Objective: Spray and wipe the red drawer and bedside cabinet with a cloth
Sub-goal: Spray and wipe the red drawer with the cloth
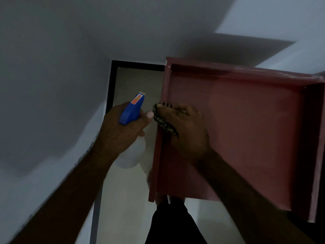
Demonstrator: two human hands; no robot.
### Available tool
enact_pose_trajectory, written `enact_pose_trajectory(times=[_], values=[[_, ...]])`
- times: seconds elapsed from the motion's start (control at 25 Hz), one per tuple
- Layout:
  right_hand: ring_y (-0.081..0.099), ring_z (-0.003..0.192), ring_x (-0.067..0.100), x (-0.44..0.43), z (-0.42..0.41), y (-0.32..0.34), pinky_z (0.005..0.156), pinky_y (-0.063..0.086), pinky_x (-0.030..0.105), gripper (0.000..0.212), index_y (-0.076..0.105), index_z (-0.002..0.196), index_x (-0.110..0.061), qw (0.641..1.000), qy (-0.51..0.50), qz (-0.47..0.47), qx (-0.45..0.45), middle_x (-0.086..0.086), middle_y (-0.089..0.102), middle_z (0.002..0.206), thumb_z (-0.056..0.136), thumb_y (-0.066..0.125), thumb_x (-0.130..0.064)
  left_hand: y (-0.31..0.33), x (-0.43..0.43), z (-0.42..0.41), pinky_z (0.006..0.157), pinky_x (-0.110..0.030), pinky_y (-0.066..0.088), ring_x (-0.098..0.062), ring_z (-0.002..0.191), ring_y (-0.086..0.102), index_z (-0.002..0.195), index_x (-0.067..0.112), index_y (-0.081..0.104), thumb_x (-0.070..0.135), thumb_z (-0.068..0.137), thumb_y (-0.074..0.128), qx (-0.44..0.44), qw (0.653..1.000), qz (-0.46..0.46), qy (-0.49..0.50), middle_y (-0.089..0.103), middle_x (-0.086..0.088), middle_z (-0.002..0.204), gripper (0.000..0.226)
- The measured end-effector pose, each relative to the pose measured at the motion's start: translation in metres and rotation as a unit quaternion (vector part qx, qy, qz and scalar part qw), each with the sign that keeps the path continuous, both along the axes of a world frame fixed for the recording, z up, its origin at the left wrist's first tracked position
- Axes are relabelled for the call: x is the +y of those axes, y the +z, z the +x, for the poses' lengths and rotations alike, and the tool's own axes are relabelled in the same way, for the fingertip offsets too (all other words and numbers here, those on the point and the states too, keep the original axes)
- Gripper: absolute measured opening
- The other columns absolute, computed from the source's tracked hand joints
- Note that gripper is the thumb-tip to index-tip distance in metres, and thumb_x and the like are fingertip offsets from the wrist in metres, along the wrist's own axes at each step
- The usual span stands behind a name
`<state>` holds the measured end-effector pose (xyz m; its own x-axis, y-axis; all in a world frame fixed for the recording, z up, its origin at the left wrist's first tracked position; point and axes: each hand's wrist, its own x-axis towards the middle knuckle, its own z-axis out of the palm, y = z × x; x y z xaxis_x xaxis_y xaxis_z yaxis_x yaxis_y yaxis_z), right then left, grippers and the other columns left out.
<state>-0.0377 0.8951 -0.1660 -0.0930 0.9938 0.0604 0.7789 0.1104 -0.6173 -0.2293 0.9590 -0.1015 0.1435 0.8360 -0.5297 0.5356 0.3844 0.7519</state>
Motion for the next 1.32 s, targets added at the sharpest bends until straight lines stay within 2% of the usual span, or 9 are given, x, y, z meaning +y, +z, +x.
enact_pose_trajectory(times=[0.08, 0.2, 0.36, 0.44, 0.52, 0.64, 0.84, 1.08, 1.32], values=[[0.061, 0.114, 0.039, 0.025, 0.005, 0.000, 0.091, 0.051, 0.052, 0.074, 0.065, 0.141, -0.014, 1.000, -0.004, -0.003, -0.009, 0.006, 0.072, 0.127, 0.071, 0.070, 0.008, -0.002, 0.003, 0.001, 0.052, -0.001, 0.043, -0.001, 0.062, 0.068, 0.083, 0.019, 0.061, 0.052, 0.081, 0.066, 0.005, 1.000, -0.002, 0.005, 0.070, -0.009, 0.076, 0.033], [0.060, 0.116, 0.038, 0.059, 0.013, 0.000, 0.092, 0.050, 0.050, 0.072, 0.064, 0.142, -0.013, 1.000, -0.026, 0.002, -0.012, 0.009, 0.074, 0.121, 0.072, 0.068, 0.006, -0.005, 0.007, 0.002, 0.052, -0.001, 0.042, 0.000, 0.060, 0.067, 0.082, 0.020, 0.060, 0.055, 0.077, 0.065, 0.004, 1.000, 0.003, 0.019, 0.070, -0.009, 0.074, 0.036], [0.059, 0.118, 0.039, 0.049, 0.016, -0.001, 0.093, 0.051, 0.053, 0.075, 0.061, 0.144, -0.012, 1.000, -0.019, 0.009, 0.006, 0.009, 0.073, 0.120, 0.072, 0.066, 0.007, -0.009, 0.011, 0.002, 0.051, -0.002, 0.043, -0.004, 0.061, 0.070, 0.085, 0.017, 0.064, 0.052, 0.080, 0.070, 0.004, 1.000, 0.000, 0.031, 0.071, -0.009, 0.071, 0.036], [0.058, 0.118, 0.039, 0.038, 0.016, -0.001, 0.093, 0.051, 0.055, 0.077, 0.061, 0.145, -0.013, 1.000, 0.003, 0.000, 0.014, 0.007, 0.072, 0.126, 0.071, 0.067, 0.007, -0.009, 0.015, 0.004, 0.053, 0.000, 0.043, -0.002, 0.061, 0.069, 0.084, 0.014, 0.064, 0.055, 0.076, 0.067, 0.002, 0.999, 0.003, 0.032, 0.070, -0.009, 0.070, 0.042], [0.059, 0.117, 0.040, 0.039, 0.018, -0.002, 0.091, 0.051, 0.056, 0.080, 0.062, 0.144, -0.013, 1.000, 0.012, 0.001, 0.010, 0.006, 0.071, 0.127, 0.067, 0.069, 0.008, -0.010, 0.018, 0.005, 0.053, 0.002, 0.041, 0.001, 0.061, 0.068, 0.084, 0.015, 0.064, 0.052, 0.079, 0.068, 0.011, 0.999, 0.001, 0.030, 0.070, -0.008, 0.069, 0.038], [0.060, 0.116, 0.039, 0.057, 0.017, 0.001, 0.089, 0.050, 0.051, 0.083, 0.064, 0.142, -0.013, 1.000, -0.003, 0.016, -0.025, 0.006, 0.073, 0.124, 0.062, 0.072, 0.007, -0.011, 0.024, 0.006, 0.053, 0.000, 0.042, -0.002, 0.059, 0.067, 0.086, 0.011, 0.065, 0.040, 0.088, 0.071, 0.015, 0.999, 0.004, 0.032, 0.071, -0.012, 0.072, 0.029], [0.061, 0.114, 0.037, 0.086, 0.012, 0.006, 0.084, 0.043, 0.042, 0.077, 0.066, 0.139, -0.012, 0.997, -0.065, 0.033, -0.040, 0.005, 0.074, 0.118, 0.064, 0.072, 0.006, -0.009, 0.032, 0.008, 0.052, -0.002, 0.043, -0.003, 0.058, 0.066, 0.090, 0.007, 0.064, 0.037, 0.090, 0.072, 0.020, 0.999, 0.007, 0.035, 0.071, -0.015, 0.075, 0.031], [0.062, 0.117, 0.039, 0.069, 0.005, 0.008, 0.089, 0.049, 0.049, 0.074, 0.064, 0.141, -0.012, 0.996, -0.064, 0.040, -0.047, 0.007, 0.070, 0.134, 0.069, 0.072, 0.003, -0.007, 0.040, 0.013, 0.051, -0.002, 0.043, -0.001, 0.057, 0.067, 0.085, 0.011, 0.064, 0.039, 0.089, 0.072, 0.019, 0.999, 0.010, 0.031, 0.070, -0.012, 0.073, 0.029], [0.060, 0.123, 0.034, 0.106, -0.002, 0.004, 0.089, 0.040, 0.041, 0.057, 0.064, 0.142, -0.016, 0.986, -0.098, 0.051, -0.122, 0.002, 0.066, 0.141, 0.085, 0.072, -0.010, -0.009, 0.045, 0.020, 0.053, -0.001, 0.043, 0.001, 0.058, 0.066, 0.079, 0.019, 0.062, 0.037, 0.089, 0.071, 0.019, 1.000, 0.018, 0.016, 0.069, -0.010, 0.070, 0.023]])
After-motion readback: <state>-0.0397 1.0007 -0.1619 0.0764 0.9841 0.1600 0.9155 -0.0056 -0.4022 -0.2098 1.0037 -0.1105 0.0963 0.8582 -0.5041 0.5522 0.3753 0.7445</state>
